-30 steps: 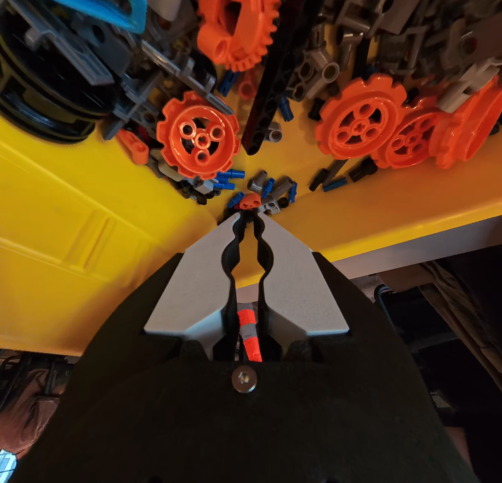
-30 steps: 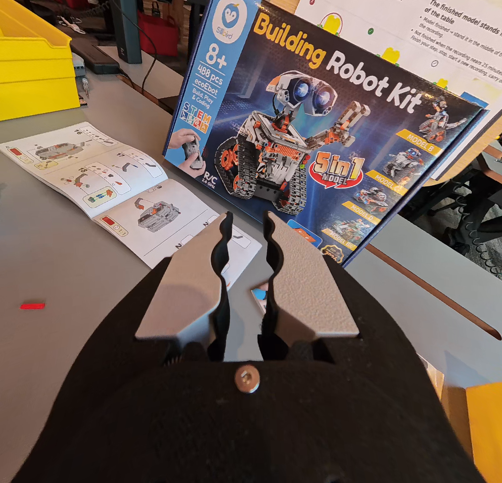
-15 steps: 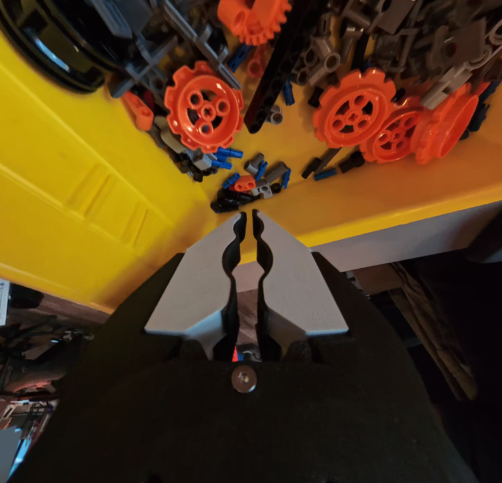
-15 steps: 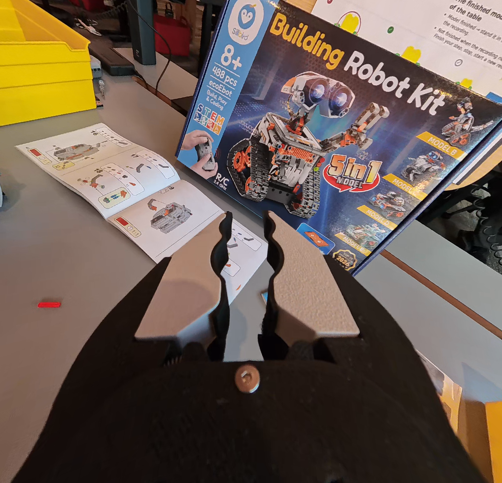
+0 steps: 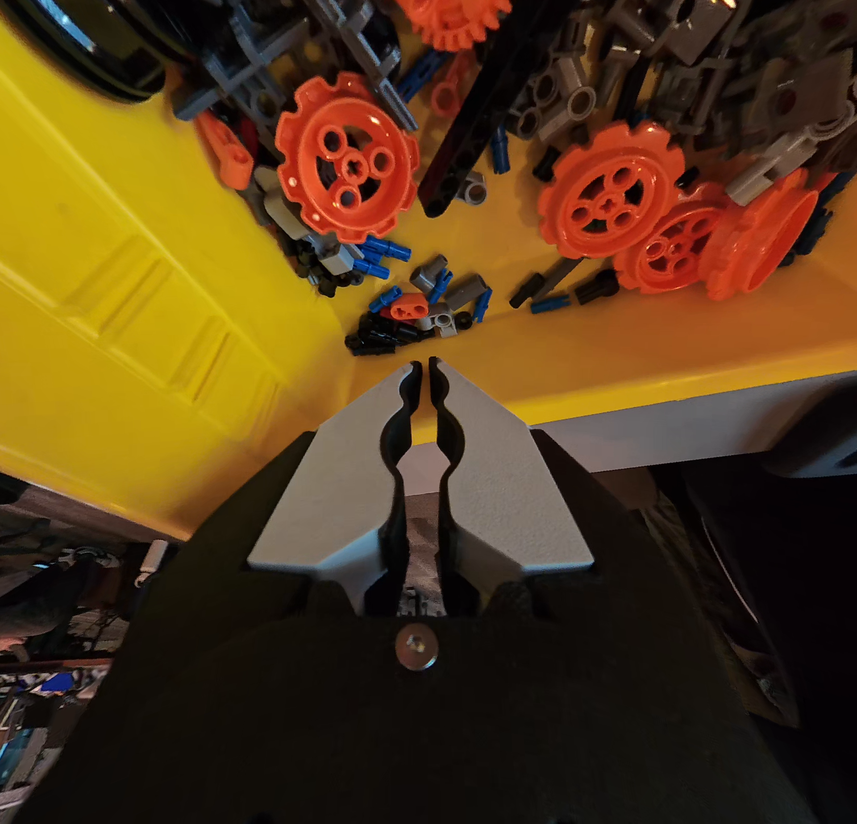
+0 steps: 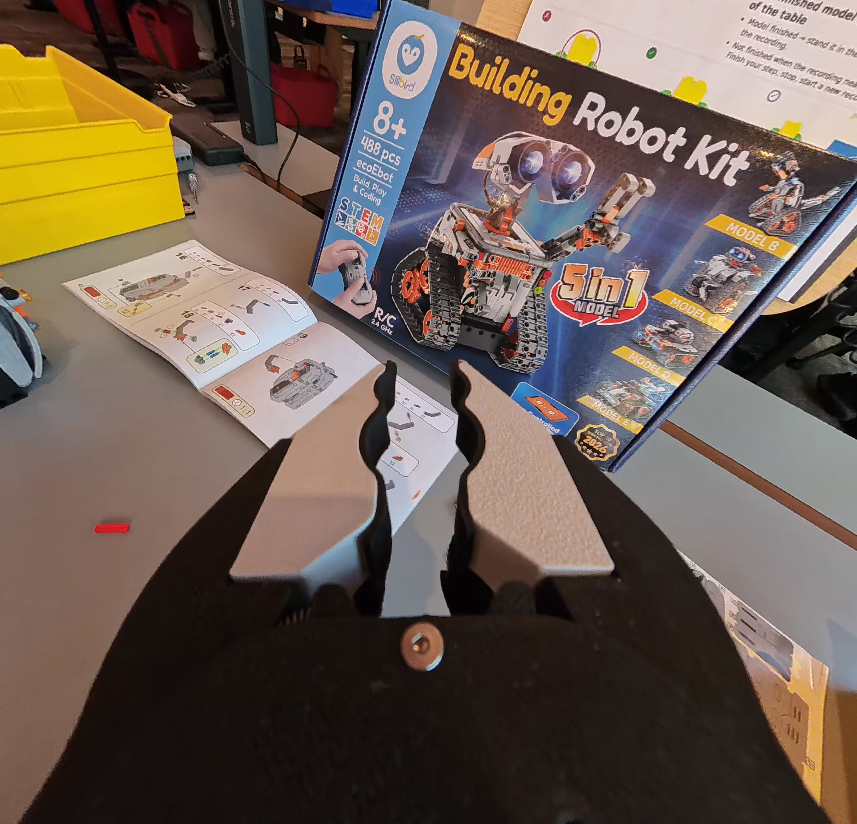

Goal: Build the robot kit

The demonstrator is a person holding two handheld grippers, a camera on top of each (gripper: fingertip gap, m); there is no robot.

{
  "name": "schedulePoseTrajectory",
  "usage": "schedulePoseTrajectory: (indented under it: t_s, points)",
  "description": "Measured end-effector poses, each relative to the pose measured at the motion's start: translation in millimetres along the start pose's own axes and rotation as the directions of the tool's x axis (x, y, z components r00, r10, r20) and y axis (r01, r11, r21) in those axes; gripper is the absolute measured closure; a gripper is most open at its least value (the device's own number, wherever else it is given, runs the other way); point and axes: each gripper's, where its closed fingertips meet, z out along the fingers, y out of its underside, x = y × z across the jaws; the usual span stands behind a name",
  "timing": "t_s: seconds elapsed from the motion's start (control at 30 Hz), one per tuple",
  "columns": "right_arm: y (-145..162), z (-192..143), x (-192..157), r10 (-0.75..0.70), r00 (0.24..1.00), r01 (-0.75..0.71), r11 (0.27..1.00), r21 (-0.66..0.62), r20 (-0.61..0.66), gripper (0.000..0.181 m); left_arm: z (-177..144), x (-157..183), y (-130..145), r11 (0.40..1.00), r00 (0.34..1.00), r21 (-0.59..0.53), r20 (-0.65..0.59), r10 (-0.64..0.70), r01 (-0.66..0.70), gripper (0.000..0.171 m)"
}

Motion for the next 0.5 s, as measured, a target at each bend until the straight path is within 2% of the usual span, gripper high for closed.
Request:
schedulePoseTrajectory:
  t_s: [0.23,0.5]
  points:
    - [-4.1,-2.3,-2.8,0.009,1.0,-0.01,1.0,0.017,0.013,0.158,1.0,-2.2,0.1,0.997,0.997,0.016,-0.037,-0.07,0.071,0.166]
    - [-5.6,-3.0,-4.0,0.016,1.0,-0.017,1.0,0.026,0.021,0.157,1.4,-3.1,0.2,0.996,0.996,0.012,-0.036,-0.087,0.087,0.166]
